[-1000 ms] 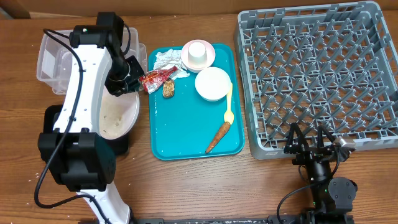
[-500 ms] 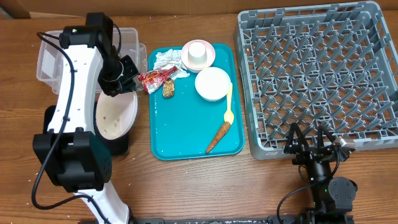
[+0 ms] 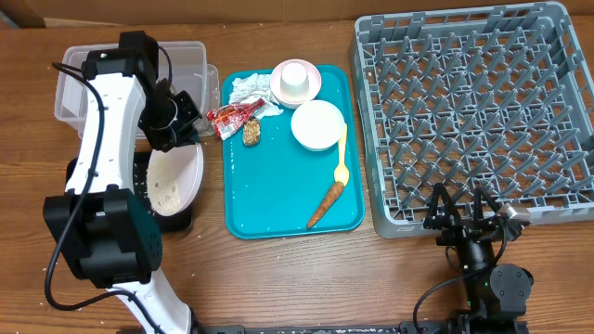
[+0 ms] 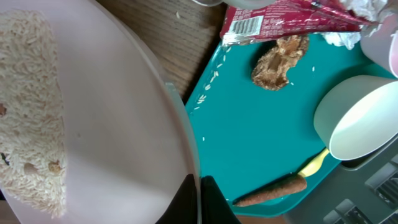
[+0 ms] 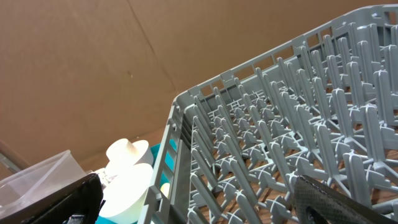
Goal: Sort waste into correct bins and load items into the dishwasher
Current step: 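Carry the plate left over the black tray, then tilt the plate with the left gripper to dump rice onto black tray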
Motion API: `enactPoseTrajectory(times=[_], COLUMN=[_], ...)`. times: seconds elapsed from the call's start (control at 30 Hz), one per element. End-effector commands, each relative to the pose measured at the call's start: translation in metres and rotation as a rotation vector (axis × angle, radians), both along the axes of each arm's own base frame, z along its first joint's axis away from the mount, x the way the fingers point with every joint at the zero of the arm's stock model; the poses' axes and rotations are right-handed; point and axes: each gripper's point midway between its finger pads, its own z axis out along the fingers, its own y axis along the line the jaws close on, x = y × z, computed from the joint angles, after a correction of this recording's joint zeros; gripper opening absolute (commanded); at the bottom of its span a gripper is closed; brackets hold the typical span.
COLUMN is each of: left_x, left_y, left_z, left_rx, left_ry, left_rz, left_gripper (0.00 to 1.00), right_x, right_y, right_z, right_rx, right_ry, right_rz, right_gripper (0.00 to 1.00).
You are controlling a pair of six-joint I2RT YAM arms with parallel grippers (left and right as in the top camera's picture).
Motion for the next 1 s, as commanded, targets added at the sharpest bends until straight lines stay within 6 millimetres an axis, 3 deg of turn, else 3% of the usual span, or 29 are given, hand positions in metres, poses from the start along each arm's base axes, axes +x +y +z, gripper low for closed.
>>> enactPoseTrajectory(times=[0.0,0.4,0.63,0.97], left_x=[-0.001,0.005,-0.001,0.000], left_y=[0.003,0.005,0.018,0.020], left_z=[0.006,0.019,0.019,0.028], left_rx=[-0.018,-0.198,-0.209,-0.298], left_ry=[-0.026,-0.095,-0.085,-0.124], left_rz=[-0.017,-0.026,-0.004,-0.008], left_gripper=[0.05,0.05,0.04,0.04], right_x=[0.000,0.000,0.000,0.000], right_y=[-0.001,-0.001,-0.001,-0.001], right_z=[-0.002,-0.002,-0.002,-0.002], right_rx=[0.001,0.001,0.001,0.001], right_ry=[-0.001,-0.001,-0.001,-0.001], right_rz=[-0.006,-0.005,-0.005,-0.005], right_gripper=[1.00,1.00,1.00,1.00])
